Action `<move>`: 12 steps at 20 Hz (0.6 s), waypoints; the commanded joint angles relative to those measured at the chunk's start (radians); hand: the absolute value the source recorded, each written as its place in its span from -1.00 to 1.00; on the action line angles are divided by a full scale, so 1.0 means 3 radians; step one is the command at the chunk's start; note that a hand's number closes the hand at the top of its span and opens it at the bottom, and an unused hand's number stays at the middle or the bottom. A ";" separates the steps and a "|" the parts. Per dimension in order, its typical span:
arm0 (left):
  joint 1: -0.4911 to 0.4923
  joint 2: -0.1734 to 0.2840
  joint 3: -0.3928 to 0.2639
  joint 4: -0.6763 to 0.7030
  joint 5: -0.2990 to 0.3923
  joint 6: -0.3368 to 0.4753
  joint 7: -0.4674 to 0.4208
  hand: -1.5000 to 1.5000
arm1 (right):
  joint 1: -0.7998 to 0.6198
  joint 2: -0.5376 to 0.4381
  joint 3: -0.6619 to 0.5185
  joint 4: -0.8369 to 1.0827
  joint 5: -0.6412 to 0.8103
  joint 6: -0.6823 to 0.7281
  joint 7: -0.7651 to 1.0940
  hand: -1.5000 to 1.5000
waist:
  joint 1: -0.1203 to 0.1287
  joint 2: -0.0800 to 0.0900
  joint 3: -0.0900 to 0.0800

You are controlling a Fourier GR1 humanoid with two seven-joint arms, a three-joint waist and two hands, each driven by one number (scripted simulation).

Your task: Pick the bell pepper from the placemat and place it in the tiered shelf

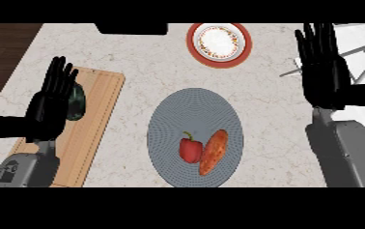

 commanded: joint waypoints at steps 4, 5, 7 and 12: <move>-0.0058 0.0178 -0.0088 -0.0013 -0.0212 0.0091 0.0416 0.00 | 0.0229 -0.0035 0.0592 -0.0451 0.1014 -0.0556 -0.0061 1.00 | -0.0104 -0.0063 0.0011; -0.0232 0.0262 -0.0060 -0.0032 -0.0200 0.0153 0.0661 0.00 | 0.0171 -0.0055 0.0713 -0.0488 0.1231 -0.0681 -0.0035 1.00 | -0.0116 -0.0069 0.0011; -0.0044 0.0266 -0.0088 0.0048 -0.0212 0.0072 0.0555 0.00 | 0.0426 -0.0560 0.0478 -0.0004 0.1734 -0.1063 0.0176 1.00 | -0.0272 -0.0057 -0.0037; -0.0337 0.0072 -0.0311 -0.0024 -0.0364 0.0281 0.1035 0.00 | 0.1055 0.0479 0.0908 -0.0793 0.1029 -0.0851 -0.0152 -1.00 | -0.0128 -0.0045 0.0017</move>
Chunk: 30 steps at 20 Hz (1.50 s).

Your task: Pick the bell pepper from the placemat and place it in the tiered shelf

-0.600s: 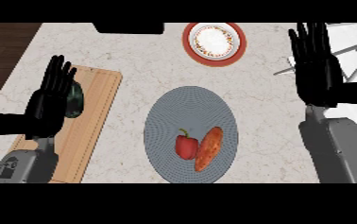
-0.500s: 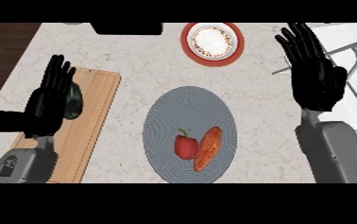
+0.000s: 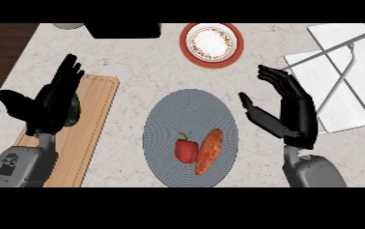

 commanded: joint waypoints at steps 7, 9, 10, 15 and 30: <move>0.0038 -0.0030 -0.0072 -0.0302 -0.0075 0.0039 0.0380 0.00 | 0.0491 -0.0394 0.0832 -0.1213 0.0633 0.0169 0.0810 -1.00 | 0.0032 -0.0012 -0.0004; -0.0067 0.0100 0.0016 -0.0292 0.0004 -0.0052 0.0506 0.00 | 0.0533 -0.0470 0.1156 -0.1186 0.0959 0.0158 0.1137 -1.00 | 0.0032 -0.0018 -0.0009; -0.0054 0.0005 -0.0001 -0.0210 -0.0035 0.0010 0.0390 0.00 | 0.0396 -0.0659 0.1125 -0.1173 0.0958 0.0346 0.1429 -1.00 | 0.0032 -0.0011 -0.0016; -0.0051 0.0024 -0.0036 -0.0206 -0.0064 -0.0010 0.0418 0.00 | 0.0165 -0.1294 0.1365 -0.1048 0.1859 0.0674 0.2175 -1.00 | 0.0036 -0.0043 -0.0045; -0.0122 -0.0111 -0.0090 -0.0220 -0.0186 0.0060 0.0443 0.00 | -0.1102 0.0303 0.2249 -0.0681 0.3076 0.2133 0.4989 -1.00 | 0.0091 0.0001 -0.0004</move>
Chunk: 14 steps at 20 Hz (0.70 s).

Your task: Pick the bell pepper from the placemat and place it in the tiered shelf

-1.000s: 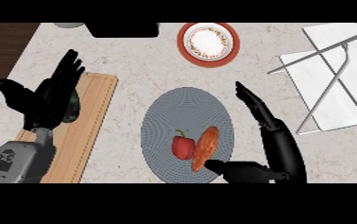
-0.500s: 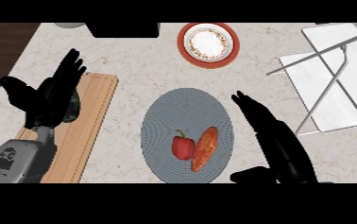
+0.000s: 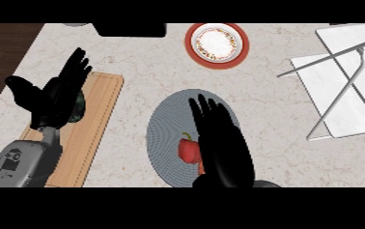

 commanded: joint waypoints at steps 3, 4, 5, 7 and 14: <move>0.0119 -0.0027 -0.0009 -0.0045 -0.0006 -0.0059 -0.0064 0.00 | -0.0192 0.0563 0.0217 0.0544 0.0273 0.0527 0.0830 -1.00 | 0.0005 0.0003 0.0006; 0.0063 -0.0002 0.0020 -0.0042 0.0004 -0.0025 0.0055 0.00 | -0.0281 0.0654 0.0149 0.0571 0.0256 0.0666 0.0923 -1.00 | -0.0003 0.0001 0.0007; -0.0075 -0.0005 0.0047 -0.0007 0.0009 -0.0047 0.0036 0.00 | -0.0262 0.0766 0.0222 0.0701 0.0353 0.0605 0.0908 -1.00 | -0.0026 0.0008 0.0008; 0.0177 -0.0098 -0.0036 -0.0065 -0.0066 -0.0018 -0.0111 0.00 | -0.0235 0.0708 0.0066 0.0742 0.0362 0.0651 0.0818 -1.00 | -0.0020 0.0007 0.0011; 0.0057 -0.0040 0.0114 -0.0063 -0.0023 -0.0034 0.0008 0.00 | -0.0092 0.0792 0.0266 0.0926 0.0476 0.0638 0.0913 -1.00 | -0.0022 0.0011 0.0012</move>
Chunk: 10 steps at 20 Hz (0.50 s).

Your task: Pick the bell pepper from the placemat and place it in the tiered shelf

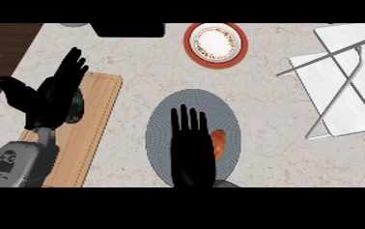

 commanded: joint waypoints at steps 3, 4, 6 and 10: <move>0.0091 0.0006 0.0056 -0.0049 0.0003 -0.0087 -0.0055 0.00 | 0.0092 0.0118 0.0117 0.0210 0.0100 0.0093 0.0574 -1.00 | 0.0009 0.0006 0.0002; -0.0186 0.0030 0.0062 -0.0009 0.0040 -0.0067 0.0205 0.00 | -0.0001 0.0119 0.0135 0.0037 -0.0018 0.0230 0.0778 -1.00 | -0.0008 0.0004 0.0002; 0.0163 -0.0086 0.0028 0.0053 -0.0027 -0.0108 -0.0183 0.00 | 0.0222 0.0119 0.0148 0.0038 0.0175 0.0245 0.0656 -1.00 | -0.0019 0.0003 0.0001; 0.0092 -0.0014 0.0051 -0.0202 -0.0045 -0.0046 0.0162 0.00 | 0.0215 0.0120 0.0055 0.0202 0.0213 0.0057 0.0497 -1.00 | 0.0011 0.0002 0.0005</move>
